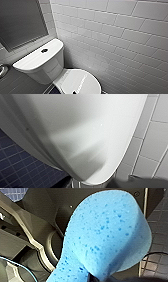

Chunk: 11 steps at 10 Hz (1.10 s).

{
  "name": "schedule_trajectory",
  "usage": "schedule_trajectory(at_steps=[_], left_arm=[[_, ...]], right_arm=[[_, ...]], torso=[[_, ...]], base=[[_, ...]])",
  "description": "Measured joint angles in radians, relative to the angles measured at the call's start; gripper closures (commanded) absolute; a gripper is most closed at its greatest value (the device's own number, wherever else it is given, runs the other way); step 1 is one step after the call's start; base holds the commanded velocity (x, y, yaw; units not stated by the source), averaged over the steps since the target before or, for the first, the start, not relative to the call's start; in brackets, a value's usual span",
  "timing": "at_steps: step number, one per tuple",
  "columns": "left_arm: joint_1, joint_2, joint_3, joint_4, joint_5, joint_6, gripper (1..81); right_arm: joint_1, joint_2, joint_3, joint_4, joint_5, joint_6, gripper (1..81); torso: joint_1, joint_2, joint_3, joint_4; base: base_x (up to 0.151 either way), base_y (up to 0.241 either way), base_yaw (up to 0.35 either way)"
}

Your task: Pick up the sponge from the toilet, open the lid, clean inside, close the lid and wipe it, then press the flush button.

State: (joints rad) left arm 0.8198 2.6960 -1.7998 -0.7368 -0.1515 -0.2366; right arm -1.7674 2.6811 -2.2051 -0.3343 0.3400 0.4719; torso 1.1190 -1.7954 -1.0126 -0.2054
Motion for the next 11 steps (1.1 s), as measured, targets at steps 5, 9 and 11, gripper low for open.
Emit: schedule_trajectory(at_steps=[5, 9, 11], left_arm=[[-0.002, 0.003, -0.002, 0.009, 0.001, -0.001, 1.0], [0.008, -0.032, 0.059, 0.040, -0.056, -0.001, 1.0], [0.010, -0.051, 0.093, 0.056, -0.075, -0.002, 1.0]], right_arm=[[0.000, 0.000, 0.006, 0.000, 0.000, 0.000, 81.1], [-0.003, -0.008, 0.015, 0.000, 0.000, 0.000, 81.1], [-0.003, -0.008, 0.026, 0.000, 0.000, 0.000, 81.1]], torso=[[0.000, 0.000, 0.000, 0.000], [0.000, 0.000, 0.000, 0.000], [0.000, 0.000, 0.000, 0.000]], base=[[0.000, 0.000, 0.000], [0.000, 0.000, 0.000], [0.000, 0.000, 0.000]])
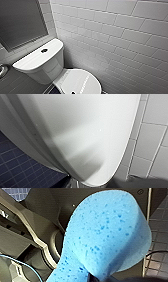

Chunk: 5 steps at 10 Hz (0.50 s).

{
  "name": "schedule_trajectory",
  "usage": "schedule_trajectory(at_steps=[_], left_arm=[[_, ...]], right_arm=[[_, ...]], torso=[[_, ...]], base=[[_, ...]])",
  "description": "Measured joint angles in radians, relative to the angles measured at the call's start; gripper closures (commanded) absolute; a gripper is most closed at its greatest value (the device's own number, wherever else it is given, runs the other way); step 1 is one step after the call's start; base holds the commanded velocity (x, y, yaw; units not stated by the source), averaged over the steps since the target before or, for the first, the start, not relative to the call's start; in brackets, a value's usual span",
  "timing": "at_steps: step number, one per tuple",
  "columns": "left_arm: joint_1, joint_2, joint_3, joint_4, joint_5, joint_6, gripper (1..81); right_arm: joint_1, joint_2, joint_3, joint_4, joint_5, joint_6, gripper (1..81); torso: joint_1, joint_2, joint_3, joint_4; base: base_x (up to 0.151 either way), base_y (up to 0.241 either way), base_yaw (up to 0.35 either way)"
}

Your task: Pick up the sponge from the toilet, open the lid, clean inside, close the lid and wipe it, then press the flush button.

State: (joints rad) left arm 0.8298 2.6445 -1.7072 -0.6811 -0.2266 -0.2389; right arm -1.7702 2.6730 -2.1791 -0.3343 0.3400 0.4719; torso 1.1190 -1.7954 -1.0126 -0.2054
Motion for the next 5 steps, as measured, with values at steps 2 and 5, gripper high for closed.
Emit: schedule_trajectory(at_steps=[2, 5], left_arm=[[0.001, -0.001, 0.002, 0.003, -0.002, 0.000, 1.0], [0.003, -0.016, 0.034, 0.004, -0.024, 0.000, 1.0]], right_arm=[[0.000, -0.007, 0.002, 0.000, 0.000, 0.000, 81.1], [0.000, -0.010, 0.009, 0.000, 0.000, 0.000, 81.1]], torso=[[0.000, 0.000, 0.000, 0.000], [0.000, 0.000, 0.000, 0.000]], base=[[0.000, 0.000, 0.000], [0.000, 0.000, 0.000]])
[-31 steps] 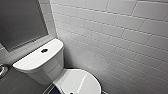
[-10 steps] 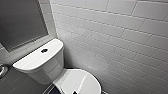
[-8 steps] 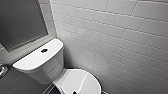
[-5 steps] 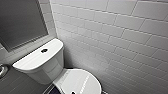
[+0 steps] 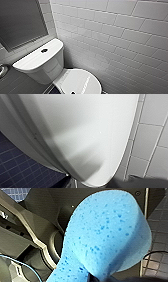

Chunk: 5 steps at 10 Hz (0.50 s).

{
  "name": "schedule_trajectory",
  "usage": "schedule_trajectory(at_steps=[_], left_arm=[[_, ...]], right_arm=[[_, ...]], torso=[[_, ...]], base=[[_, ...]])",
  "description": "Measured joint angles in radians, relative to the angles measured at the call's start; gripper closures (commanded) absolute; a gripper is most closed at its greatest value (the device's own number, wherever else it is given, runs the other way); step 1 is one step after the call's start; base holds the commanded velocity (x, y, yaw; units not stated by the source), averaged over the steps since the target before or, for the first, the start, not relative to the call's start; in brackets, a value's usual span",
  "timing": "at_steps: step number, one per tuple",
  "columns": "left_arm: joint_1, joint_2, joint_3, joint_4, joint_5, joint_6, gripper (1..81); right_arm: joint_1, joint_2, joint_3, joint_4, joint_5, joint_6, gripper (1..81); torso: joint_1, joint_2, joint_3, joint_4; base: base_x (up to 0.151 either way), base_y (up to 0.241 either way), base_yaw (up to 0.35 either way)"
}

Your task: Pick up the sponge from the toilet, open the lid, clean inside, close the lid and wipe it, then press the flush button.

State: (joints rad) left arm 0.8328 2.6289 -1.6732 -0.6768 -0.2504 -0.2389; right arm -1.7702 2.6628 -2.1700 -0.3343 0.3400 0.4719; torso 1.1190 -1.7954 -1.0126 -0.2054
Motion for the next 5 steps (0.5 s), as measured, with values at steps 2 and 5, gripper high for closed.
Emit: schedule_trajectory(at_steps=[2, 5], left_arm=[[-0.001, -0.032, 0.066, 0.003, -0.030, 0.000, 1.0], [-0.002, -0.076, 0.149, 0.023, -0.066, -0.022, 1.0]], right_arm=[[0.000, 0.000, 0.002, 0.000, 0.000, 0.000, 81.1], [0.000, 0.000, 0.003, 0.000, 0.000, 0.000, 81.1]], torso=[[0.000, 0.000, 0.000, 0.000], [0.000, 0.000, 0.000, 0.000]], base=[[0.000, 0.000, 0.000], [0.000, 0.000, 0.000]])
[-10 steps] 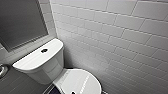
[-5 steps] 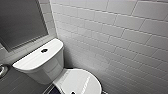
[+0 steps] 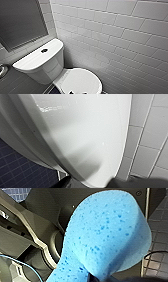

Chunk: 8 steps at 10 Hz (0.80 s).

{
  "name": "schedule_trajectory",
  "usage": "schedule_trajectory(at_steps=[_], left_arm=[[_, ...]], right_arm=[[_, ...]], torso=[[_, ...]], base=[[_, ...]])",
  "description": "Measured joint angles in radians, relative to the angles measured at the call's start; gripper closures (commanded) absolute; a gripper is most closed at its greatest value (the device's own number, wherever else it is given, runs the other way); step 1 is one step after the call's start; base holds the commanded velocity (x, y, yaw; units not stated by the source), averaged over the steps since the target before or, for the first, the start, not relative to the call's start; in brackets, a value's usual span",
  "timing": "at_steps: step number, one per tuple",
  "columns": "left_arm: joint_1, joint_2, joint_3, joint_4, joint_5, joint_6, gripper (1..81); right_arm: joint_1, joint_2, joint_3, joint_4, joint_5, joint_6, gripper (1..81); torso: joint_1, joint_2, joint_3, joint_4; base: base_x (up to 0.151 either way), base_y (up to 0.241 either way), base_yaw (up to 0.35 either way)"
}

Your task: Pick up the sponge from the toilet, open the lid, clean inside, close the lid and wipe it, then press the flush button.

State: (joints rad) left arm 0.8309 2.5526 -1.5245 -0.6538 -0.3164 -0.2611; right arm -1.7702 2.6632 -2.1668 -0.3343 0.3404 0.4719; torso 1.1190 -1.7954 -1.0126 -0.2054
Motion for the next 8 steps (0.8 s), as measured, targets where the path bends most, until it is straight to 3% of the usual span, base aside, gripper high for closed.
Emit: schedule_trajectory(at_steps=[8], left_arm=[[-0.013, -0.118, 0.186, 0.001, -0.089, -0.089, 1.0]], right_arm=[[0.000, 0.000, 0.001, 0.001, 0.006, 0.000, 81.1]], torso=[[0.000, 0.000, 0.000, 0.000]], base=[[0.000, 0.000, 0.000]])
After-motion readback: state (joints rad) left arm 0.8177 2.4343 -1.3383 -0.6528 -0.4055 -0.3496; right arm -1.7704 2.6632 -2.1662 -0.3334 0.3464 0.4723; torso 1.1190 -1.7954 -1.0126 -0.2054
